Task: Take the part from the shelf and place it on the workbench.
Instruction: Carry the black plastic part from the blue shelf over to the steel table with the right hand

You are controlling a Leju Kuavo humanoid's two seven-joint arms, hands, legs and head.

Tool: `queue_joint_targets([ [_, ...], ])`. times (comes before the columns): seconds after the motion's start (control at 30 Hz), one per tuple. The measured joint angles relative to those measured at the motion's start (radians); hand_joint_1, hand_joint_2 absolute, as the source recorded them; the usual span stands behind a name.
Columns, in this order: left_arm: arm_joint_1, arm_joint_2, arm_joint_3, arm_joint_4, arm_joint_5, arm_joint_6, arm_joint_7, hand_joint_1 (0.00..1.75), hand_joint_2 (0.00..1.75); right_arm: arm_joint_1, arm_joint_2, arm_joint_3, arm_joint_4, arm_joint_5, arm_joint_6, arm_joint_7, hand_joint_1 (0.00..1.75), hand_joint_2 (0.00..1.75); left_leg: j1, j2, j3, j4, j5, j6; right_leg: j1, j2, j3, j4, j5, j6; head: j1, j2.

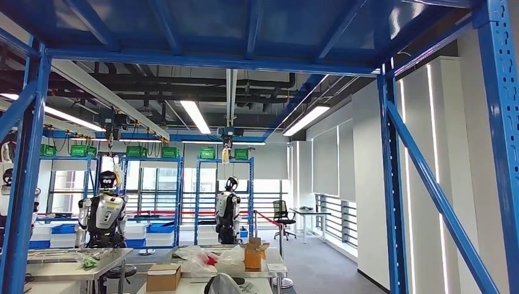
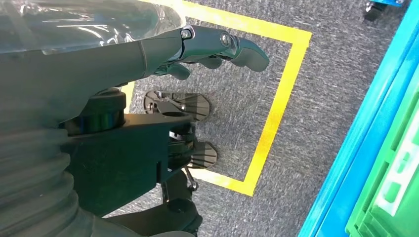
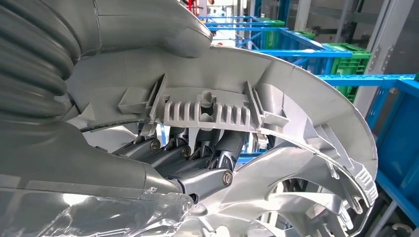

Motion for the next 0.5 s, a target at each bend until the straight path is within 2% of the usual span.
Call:
queue_joint_targets([
  [0.2, 0.004, 0.0, 0.009, 0.0, 0.013, 0.003, 0.001, 0.0, 1.75, 0.0, 0.0, 0.001, 0.0, -0.008, -0.011, 0.007, 1.75, 1.75, -0.002, 0.0, -0.001, 0.004, -0.001, 0.003, -0.003, 0.0, 0.0, -0.001, 0.002, 0.002, 0.0, 0.0],
  [0.37, 0.002, 0.001, 0.015, 0.001, 0.014, 0.007, 0.005, 0.0, 1.75, 0.0, -0.001, 0.0, 0.0, -0.014, -0.021, 0.007, 1.75, 1.75, -0.004, 0.0, -0.001, -0.005, 0.009, 0.016, -0.008, -0.001, 0.0, -0.003, 0.005, 0.013, 0.002, 0.0],
  [0.43, 0.001, 0.001, 0.015, 0.001, 0.014, 0.008, 0.006, 0.0, 1.75, -0.001, -0.002, 0.0, 0.0, -0.014, -0.023, 0.007, 1.75, 1.75, 0.003, 0.002, -0.001, -0.018, 0.022, 0.023, -0.008, -0.001, -0.019, 0.038, -0.028, 0.02, 0.001, 0.0],
  [0.5, 0.001, 0.001, 0.016, 0.001, 0.014, 0.008, 0.007, 0.0, 1.75, 0.0, -0.004, -0.001, 0.0, -0.014, -0.024, 0.007, 1.75, 1.75, 0.007, 0.003, -0.007, -0.022, 0.029, 0.025, -0.011, -0.001, -0.07, 0.156, -0.096, 0.027, -0.003, 0.0],
])
